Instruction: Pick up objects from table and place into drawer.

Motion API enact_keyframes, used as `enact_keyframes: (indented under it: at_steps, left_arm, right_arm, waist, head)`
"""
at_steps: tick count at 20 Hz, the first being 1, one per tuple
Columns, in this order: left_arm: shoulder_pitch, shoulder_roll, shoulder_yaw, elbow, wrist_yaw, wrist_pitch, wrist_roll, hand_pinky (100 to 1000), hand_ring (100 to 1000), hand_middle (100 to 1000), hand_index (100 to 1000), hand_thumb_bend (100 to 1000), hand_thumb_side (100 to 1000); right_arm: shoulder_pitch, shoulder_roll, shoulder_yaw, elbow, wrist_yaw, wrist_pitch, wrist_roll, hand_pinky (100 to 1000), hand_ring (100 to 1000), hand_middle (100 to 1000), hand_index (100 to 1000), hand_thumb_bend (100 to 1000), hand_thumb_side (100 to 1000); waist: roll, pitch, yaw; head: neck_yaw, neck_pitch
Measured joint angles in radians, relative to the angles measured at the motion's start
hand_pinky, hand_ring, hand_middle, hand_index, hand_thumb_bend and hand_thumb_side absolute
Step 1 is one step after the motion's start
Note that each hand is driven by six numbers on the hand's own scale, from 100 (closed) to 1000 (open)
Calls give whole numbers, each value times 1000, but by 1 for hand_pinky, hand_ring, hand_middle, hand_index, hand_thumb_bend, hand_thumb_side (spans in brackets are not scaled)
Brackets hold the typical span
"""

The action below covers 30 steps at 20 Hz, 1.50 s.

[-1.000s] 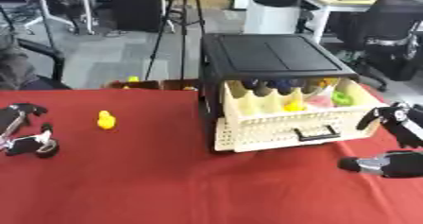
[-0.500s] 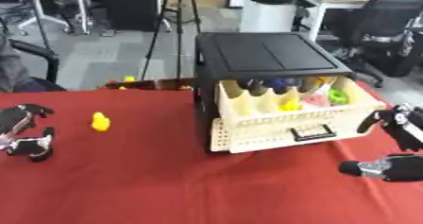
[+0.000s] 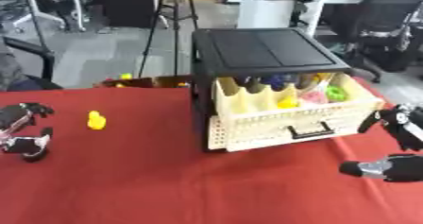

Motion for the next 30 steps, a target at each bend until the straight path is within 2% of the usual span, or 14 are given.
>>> enact_keyframes:
  at_steps: [3,6,7,10,12,14,23,30]
  left_arm:
    - [0,0,0,6,-10,-5,0,553,635,709,858,100,256]
    - [0,0,0,12,-22,-10,-2,586,685,733,876,100,270]
    - [0,0,0,12,-27,-14,-5,593,692,737,881,125,279]
    - [0,1,0,12,-46,-33,-19,616,715,747,896,349,363]
    - [0,5,-1,11,-62,-47,-29,633,727,752,903,425,409]
    - [0,12,-1,7,-84,-62,-37,640,731,753,902,448,424]
    - [1,30,0,0,-161,-82,-26,659,743,753,901,452,447]
    - [12,40,0,20,-184,-85,-25,650,727,735,899,414,438]
  right_arm:
    - [0,0,0,0,0,0,0,241,100,100,612,916,703]
    - [0,0,0,0,0,1,1,241,100,100,611,916,703]
    - [0,0,0,0,0,1,1,241,100,100,611,917,703]
    - [0,0,0,0,0,2,2,242,100,100,611,917,704]
    - [0,0,0,0,0,2,2,241,100,100,611,918,706]
    - [0,0,0,0,0,2,1,242,100,100,611,918,706]
    - [1,0,0,0,0,2,1,244,100,100,611,917,708]
    - [1,7,0,0,0,2,1,247,100,100,611,916,707]
  waist:
    - [2,0,-1]
    - [2,0,-1]
    - [2,0,-1]
    - [2,0,0]
    - [2,-1,2]
    - [2,-4,6]
    - [0,-14,9]
    - [2,-22,11]
  head:
    - [1,0]
    - [1,0]
    - [1,0]
    - [0,0]
    - [0,0]
    - [0,0]
    - [-3,0]
    - [-6,1]
